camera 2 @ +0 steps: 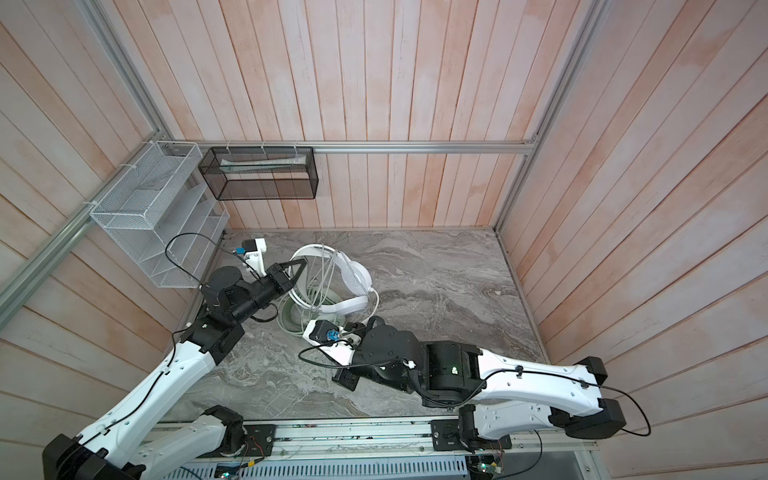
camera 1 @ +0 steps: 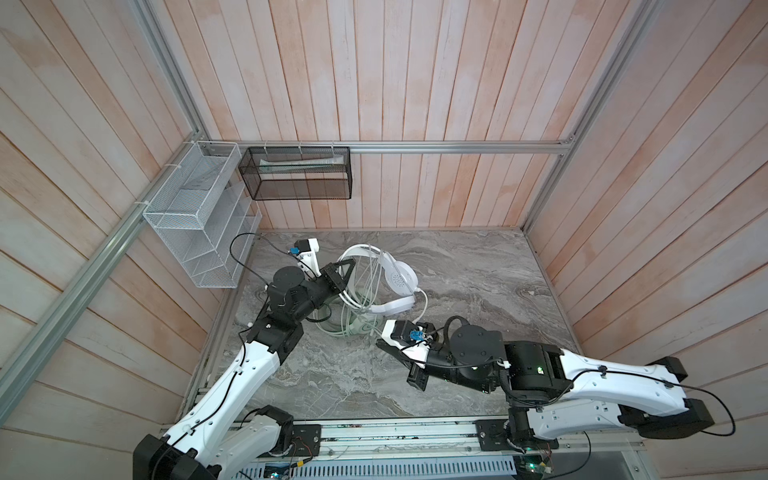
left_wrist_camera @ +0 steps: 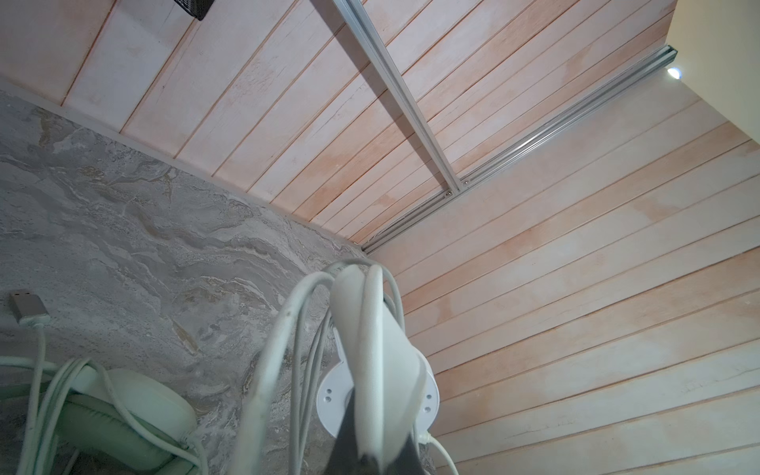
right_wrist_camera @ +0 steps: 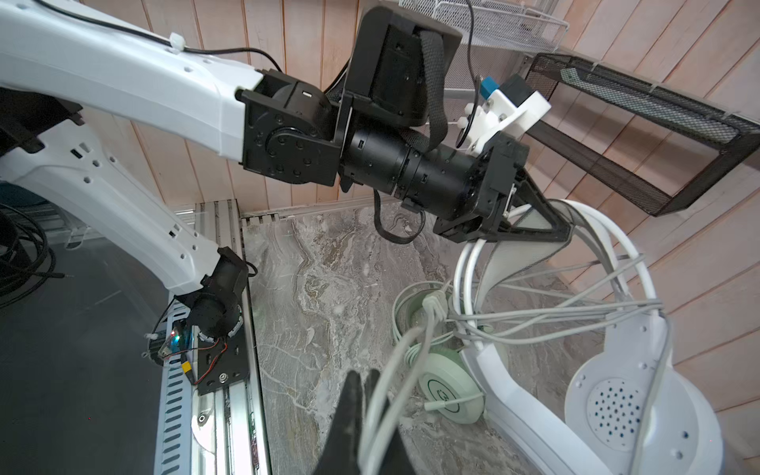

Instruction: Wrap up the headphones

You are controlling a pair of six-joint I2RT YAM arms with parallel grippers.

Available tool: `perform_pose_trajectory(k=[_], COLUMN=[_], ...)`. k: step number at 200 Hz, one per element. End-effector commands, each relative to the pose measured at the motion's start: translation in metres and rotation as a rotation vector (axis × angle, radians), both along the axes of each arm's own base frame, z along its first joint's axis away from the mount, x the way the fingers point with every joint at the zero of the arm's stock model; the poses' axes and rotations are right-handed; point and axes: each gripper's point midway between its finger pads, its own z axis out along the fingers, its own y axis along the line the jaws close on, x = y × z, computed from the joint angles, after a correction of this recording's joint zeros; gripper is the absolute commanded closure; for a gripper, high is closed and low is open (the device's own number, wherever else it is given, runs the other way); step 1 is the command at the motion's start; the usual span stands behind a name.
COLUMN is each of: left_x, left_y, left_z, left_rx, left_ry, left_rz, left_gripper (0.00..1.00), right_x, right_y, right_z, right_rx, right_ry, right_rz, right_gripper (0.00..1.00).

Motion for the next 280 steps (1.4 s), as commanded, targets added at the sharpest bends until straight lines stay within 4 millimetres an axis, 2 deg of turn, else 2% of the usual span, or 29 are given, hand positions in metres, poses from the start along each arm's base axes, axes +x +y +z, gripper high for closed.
perform_pose_trajectory(k=[1,19,30,61,78,126,157,204,257,267,271,280], left_x=[0.009,0.012,0.014,0.018,0.019,0.019,0.019,0.017,0.013,0.012,0.012,0.011], left_y=[0.021,0.029,0.034,0.039,0.036,0.038,0.044,0.044,0.042,0.043,0.043,0.042], left_z=[0.02,0.026,0.028,0.025,0.018,-0.003,-0.017,-0.024,-0.043,-0.045,-0.046,-0.046], left_rx=[-0.047,-0.1,-0.117,-0.133,-0.143,-0.109,-0.046,0.001,0.035,0.046,0.049,0.056], left_ry=[-0.049,-0.037,-0.034,-0.014,0.007,0.046,0.057,0.044,0.065,0.067,0.066,0.065], left_rz=[0.076,0.08,0.085,0.094,0.081,0.095,0.128,0.117,0.097,0.099,0.097,0.094], left_gripper=[1.0,1.0,1.0,1.0,1.0,1.0,1.0,1.0,1.0,1.0,1.0,1.0], right_x=[-0.02,-0.022,-0.023,-0.028,-0.03,-0.047,-0.05,-0.05,-0.05,-0.05,-0.05,-0.049], right_y=[0.006,0.007,0.005,0.002,0.003,0.008,0.004,-0.012,-0.012,-0.011,-0.013,-0.014], right_z=[-0.024,-0.062,-0.076,-0.091,-0.083,-0.042,-0.026,0.008,0.034,0.034,0.048,0.053], right_rx=[-0.005,-0.043,-0.038,-0.004,0.007,0.024,0.017,0.077,0.1,0.095,0.123,0.127], right_ry=[0.068,0.119,0.145,0.195,0.198,0.143,0.109,0.074,0.035,0.026,0.022,0.009], right_rz=[0.093,0.09,0.082,0.096,0.107,0.145,0.128,0.109,0.113,0.115,0.116,0.113], right_gripper=[1.0,1.0,1.0,1.0,1.0,1.0,1.0,1.0,1.0,1.0,1.0,1.0])
